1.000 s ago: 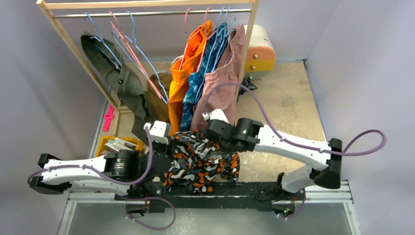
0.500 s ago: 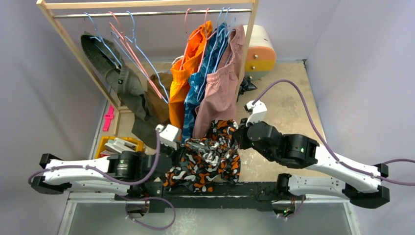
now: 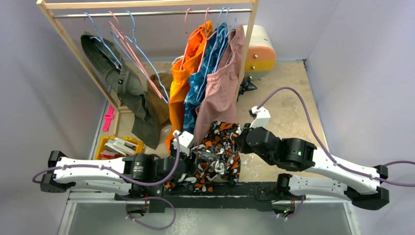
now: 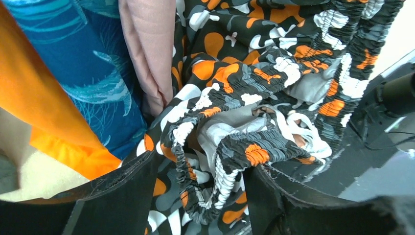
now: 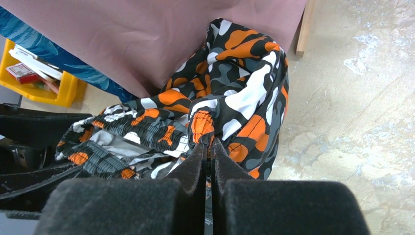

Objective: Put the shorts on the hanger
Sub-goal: Adjust the shorts at the center of the board.

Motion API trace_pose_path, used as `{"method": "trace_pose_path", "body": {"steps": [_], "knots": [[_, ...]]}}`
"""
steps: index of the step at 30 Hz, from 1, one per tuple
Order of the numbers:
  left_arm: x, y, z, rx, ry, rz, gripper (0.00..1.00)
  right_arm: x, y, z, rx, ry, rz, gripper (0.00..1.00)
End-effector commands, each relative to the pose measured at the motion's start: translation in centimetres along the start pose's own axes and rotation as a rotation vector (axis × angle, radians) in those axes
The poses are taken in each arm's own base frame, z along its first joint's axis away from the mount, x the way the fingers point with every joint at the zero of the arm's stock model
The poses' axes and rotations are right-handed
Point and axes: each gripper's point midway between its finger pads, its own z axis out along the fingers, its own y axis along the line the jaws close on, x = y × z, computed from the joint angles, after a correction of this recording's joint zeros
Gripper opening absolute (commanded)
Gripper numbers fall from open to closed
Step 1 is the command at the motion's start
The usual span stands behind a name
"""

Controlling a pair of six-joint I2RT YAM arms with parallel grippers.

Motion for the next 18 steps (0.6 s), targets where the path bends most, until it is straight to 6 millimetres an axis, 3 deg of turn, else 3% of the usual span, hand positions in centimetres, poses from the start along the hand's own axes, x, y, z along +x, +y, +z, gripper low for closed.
{"method": "trace_pose_path", "body": {"steps": [1, 7, 12, 18], "knots": [[-2.6, -1.4, -2.2, 0.099, -0.025, -0.152, 0.65, -0.3, -0.6, -0.2, 0.022, -0.024, 0.021, 0.00], [-4.9, -1.9, -4.8, 0.198, -0.049, -0.283, 0.72, -0.1, -0.9, -0.1, 0.025, -0.026, 0.015, 0.00], [-6.1, -1.5, -4.9, 0.152, -0.070, -0.368, 0.74, 0.0, -0.7, 0.1, 0.022, -0.026, 0.011, 0.00], [-3.0, -0.3, -3.0, -0.039, 0.021, -0.447, 0.71, 0.1, -0.3, 0.4, 0.017, -0.020, 0.010, 0.00]]}}
